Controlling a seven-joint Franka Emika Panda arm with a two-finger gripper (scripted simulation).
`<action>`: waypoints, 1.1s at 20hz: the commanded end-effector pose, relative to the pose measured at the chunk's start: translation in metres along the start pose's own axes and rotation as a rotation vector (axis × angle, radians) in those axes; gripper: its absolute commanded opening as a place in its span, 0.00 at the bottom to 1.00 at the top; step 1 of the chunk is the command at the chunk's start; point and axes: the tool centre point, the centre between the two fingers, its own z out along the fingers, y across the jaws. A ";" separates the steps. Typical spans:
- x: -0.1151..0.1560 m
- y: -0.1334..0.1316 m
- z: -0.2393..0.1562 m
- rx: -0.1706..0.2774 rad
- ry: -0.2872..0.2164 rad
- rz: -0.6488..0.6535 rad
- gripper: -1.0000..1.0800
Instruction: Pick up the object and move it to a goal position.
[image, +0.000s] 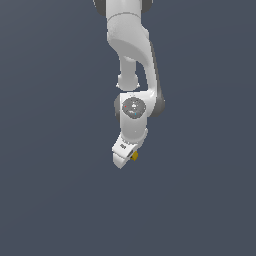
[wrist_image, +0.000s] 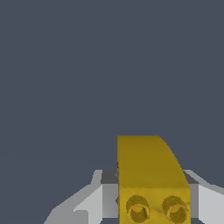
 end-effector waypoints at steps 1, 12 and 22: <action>-0.016 0.009 -0.021 -0.002 0.001 0.001 0.00; -0.096 0.053 -0.126 -0.001 0.002 0.000 0.00; -0.163 0.093 -0.217 -0.001 0.003 0.000 0.00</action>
